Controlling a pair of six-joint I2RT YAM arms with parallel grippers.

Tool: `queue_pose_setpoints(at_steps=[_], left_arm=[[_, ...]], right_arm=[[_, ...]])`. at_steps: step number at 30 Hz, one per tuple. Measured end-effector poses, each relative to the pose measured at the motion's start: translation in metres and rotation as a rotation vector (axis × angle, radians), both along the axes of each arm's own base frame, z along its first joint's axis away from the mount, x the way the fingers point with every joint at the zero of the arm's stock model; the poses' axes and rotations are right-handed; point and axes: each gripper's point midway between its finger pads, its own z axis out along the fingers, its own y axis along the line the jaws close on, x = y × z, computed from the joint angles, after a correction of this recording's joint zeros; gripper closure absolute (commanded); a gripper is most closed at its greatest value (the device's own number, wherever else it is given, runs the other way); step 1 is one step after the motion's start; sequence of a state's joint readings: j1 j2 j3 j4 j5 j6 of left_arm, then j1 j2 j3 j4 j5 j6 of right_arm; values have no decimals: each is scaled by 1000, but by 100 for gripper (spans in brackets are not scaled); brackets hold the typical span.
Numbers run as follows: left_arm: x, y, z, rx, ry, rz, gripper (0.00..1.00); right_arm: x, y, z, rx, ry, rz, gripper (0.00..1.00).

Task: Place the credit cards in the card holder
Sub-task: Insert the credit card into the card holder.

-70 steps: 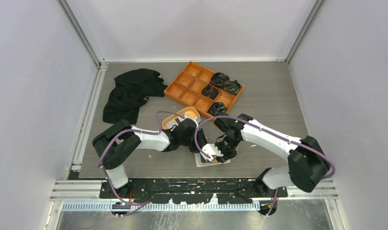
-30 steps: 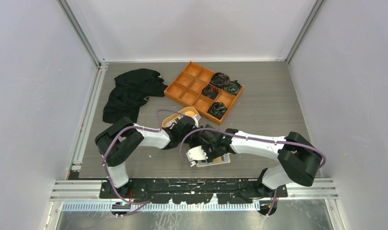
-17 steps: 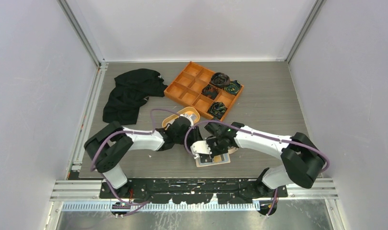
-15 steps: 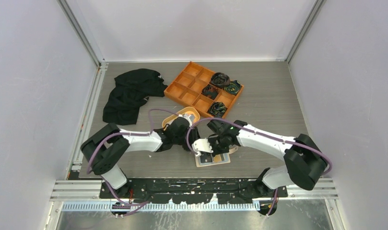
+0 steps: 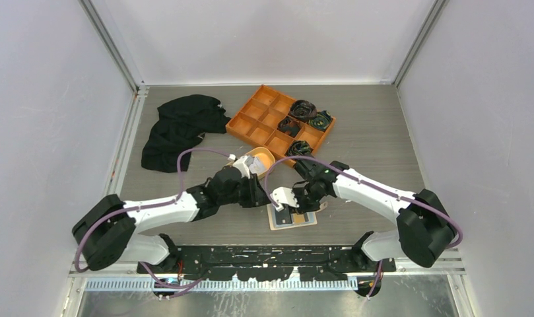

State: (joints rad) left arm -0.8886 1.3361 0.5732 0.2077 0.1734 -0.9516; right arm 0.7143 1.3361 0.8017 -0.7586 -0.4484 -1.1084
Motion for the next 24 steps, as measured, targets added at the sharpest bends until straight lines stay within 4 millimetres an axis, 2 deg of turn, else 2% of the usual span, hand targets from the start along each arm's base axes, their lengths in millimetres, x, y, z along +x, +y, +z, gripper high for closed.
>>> queue_pose_setpoints(at_steps=[4, 9, 14, 19, 21, 24], left_arm=[[-4, 14, 6, -2, -63, 5, 75], [-3, 28, 30, -32, -176, 20, 72], [-7, 51, 49, -73, -286, 67, 52], [-8, 76, 63, -119, -376, 139, 30], [-10, 85, 66, -144, -402, 166, 25], [-12, 94, 67, -178, -425, 196, 23]], right_arm=[[4, -8, 2, -7, 18, -20, 74], [15, -21, 8, 7, 42, -89, 73], [21, -24, 25, 75, 80, -180, 67], [24, -23, 49, 184, 144, -303, 57], [26, -22, 58, 231, 198, -376, 54], [25, -22, 64, 267, 289, -461, 54]])
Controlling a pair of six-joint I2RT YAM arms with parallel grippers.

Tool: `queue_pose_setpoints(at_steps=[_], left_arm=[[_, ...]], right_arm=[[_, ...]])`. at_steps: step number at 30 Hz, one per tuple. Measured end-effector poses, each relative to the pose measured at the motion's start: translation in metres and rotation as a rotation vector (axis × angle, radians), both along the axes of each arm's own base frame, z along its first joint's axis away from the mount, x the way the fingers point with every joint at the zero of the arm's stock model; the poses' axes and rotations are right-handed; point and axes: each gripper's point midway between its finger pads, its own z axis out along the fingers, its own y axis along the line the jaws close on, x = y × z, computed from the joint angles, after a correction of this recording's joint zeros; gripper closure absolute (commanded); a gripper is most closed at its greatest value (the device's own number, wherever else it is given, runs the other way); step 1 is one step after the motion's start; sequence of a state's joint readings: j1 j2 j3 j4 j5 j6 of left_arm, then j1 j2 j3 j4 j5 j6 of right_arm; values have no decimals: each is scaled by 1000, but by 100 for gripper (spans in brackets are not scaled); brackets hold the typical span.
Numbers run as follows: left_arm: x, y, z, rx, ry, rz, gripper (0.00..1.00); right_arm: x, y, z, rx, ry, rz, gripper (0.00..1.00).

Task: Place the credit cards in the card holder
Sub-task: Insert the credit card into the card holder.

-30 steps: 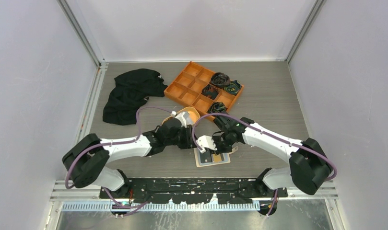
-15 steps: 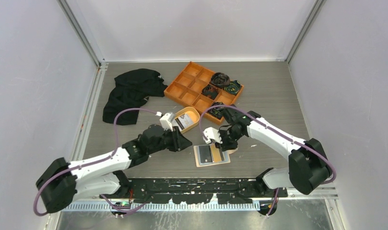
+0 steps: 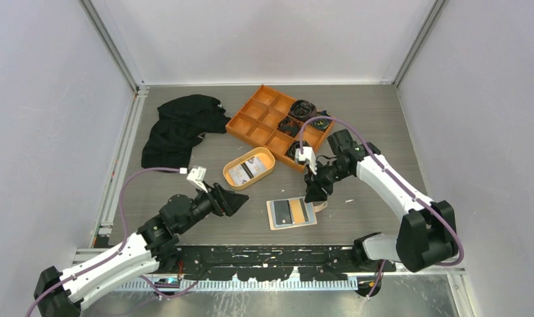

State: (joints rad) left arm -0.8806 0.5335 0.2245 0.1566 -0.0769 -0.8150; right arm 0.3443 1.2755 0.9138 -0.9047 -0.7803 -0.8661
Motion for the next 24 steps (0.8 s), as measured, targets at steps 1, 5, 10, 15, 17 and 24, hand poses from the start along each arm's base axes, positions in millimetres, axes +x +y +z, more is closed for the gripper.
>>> queue_pose_setpoints(at_steps=[1, 5, 10, 15, 17, 24], left_arm=[[-1, 2, 0, -12, -1, 5, 23], [-3, 6, 1, -58, -5, 16, 23], [-4, 5, -9, -70, 23, 22, 25], [-1, 0, -25, -59, 73, 27, 26], [0, -2, -31, -52, 92, 27, 26], [3, -10, -46, -43, 151, 28, 28]], right_arm=[[-1, 1, 1, 10, 38, -18, 54], [-4, 2, -8, 2, 224, -85, 53], [-8, 0, -25, -57, 382, -178, 52], [-3, -3, -39, -123, 467, -279, 52], [-1, -4, -47, -151, 498, -314, 52], [8, -5, -64, -213, 568, -392, 54]])
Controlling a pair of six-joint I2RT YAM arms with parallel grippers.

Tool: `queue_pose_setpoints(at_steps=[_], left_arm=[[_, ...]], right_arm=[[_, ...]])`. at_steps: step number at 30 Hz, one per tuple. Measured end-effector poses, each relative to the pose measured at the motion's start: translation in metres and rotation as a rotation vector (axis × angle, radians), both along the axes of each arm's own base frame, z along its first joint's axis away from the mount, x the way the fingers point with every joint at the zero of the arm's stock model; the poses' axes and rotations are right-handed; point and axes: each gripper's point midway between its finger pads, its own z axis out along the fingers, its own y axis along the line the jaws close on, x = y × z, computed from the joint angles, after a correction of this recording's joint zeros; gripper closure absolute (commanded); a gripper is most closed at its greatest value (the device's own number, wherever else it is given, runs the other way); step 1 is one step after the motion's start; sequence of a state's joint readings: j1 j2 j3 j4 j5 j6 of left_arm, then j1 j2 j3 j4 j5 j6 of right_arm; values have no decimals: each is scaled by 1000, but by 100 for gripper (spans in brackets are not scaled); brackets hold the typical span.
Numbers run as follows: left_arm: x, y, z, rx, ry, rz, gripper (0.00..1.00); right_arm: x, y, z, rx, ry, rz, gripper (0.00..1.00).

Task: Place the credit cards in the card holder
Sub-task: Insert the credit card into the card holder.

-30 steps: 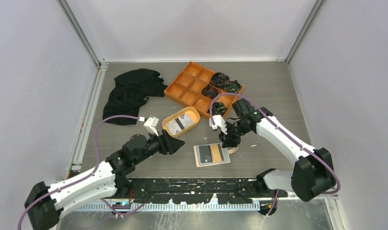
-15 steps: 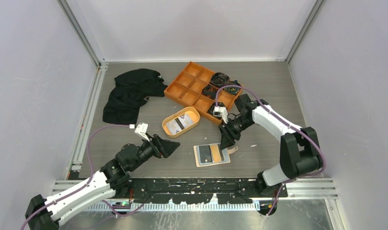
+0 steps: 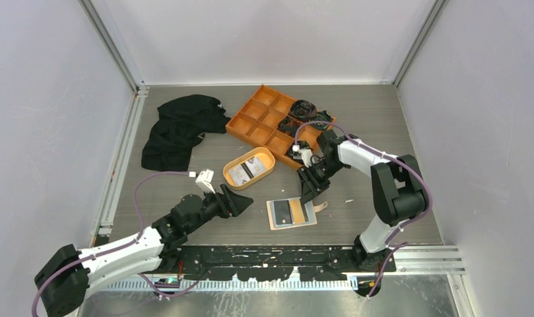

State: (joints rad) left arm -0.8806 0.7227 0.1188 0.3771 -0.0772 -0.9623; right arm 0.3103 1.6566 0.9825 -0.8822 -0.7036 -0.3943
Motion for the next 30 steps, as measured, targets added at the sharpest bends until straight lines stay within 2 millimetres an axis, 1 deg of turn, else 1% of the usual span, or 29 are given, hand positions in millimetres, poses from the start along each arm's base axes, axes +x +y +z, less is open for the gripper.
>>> queue_pose_setpoints(at_steps=[6, 21, 26, 30], left_arm=[[1, -4, -4, -9, 23, -2, 29], [1, -10, -13, -6, 59, -14, 32], [0, -12, -23, 11, 89, -25, 33], [-2, -16, -34, 33, 117, -40, 41]], right_arm=[[8, 1, -6, -32, 23, -25, 54], [14, -2, -26, -128, 75, -38, 56], [14, -2, -27, -146, 79, -42, 56], [13, -1, -26, -149, 80, -33, 57]])
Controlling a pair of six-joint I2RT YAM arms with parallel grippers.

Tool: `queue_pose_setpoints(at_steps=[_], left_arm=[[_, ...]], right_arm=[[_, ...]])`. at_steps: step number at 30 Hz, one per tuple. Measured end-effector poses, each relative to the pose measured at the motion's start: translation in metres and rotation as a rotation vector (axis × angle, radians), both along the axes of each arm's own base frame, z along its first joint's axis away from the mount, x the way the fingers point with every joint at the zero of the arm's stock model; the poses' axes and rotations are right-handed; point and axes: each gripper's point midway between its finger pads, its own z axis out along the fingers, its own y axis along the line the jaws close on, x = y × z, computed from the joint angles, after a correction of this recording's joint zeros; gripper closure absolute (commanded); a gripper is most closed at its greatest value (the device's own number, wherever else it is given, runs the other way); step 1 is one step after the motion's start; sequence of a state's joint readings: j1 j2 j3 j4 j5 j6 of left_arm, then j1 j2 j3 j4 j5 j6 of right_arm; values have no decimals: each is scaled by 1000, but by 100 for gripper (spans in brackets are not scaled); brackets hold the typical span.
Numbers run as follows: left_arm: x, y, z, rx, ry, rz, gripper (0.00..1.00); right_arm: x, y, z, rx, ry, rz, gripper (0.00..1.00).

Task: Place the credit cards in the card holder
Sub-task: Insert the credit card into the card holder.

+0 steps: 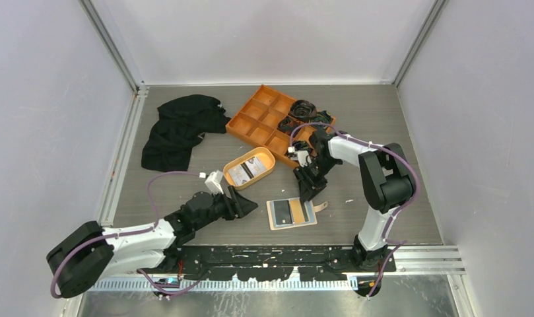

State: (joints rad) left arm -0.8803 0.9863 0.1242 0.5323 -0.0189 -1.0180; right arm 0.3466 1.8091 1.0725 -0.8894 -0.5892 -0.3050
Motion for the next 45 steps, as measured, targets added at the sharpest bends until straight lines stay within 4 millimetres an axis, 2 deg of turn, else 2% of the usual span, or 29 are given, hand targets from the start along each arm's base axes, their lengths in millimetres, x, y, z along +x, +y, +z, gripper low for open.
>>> queue_pose_setpoints(at_steps=[7, 24, 32, 34, 45], left_arm=[[-5, -12, -16, 17, 50, -59, 52], [-5, -37, -13, -12, 74, -146, 53], [-7, -49, -17, -27, 105, -189, 78], [-7, -54, -16, -37, 108, -202, 82], [-7, -77, -15, -79, 123, -269, 81]], right_arm=[[-3, 7, 7, 40, 22, 11, 61], [-10, 27, 34, 194, 87, 18, 65], [-11, 33, 41, 237, 115, 13, 65], [-12, 33, 42, 243, 122, 12, 65], [-19, 42, 47, 322, 210, 30, 63]])
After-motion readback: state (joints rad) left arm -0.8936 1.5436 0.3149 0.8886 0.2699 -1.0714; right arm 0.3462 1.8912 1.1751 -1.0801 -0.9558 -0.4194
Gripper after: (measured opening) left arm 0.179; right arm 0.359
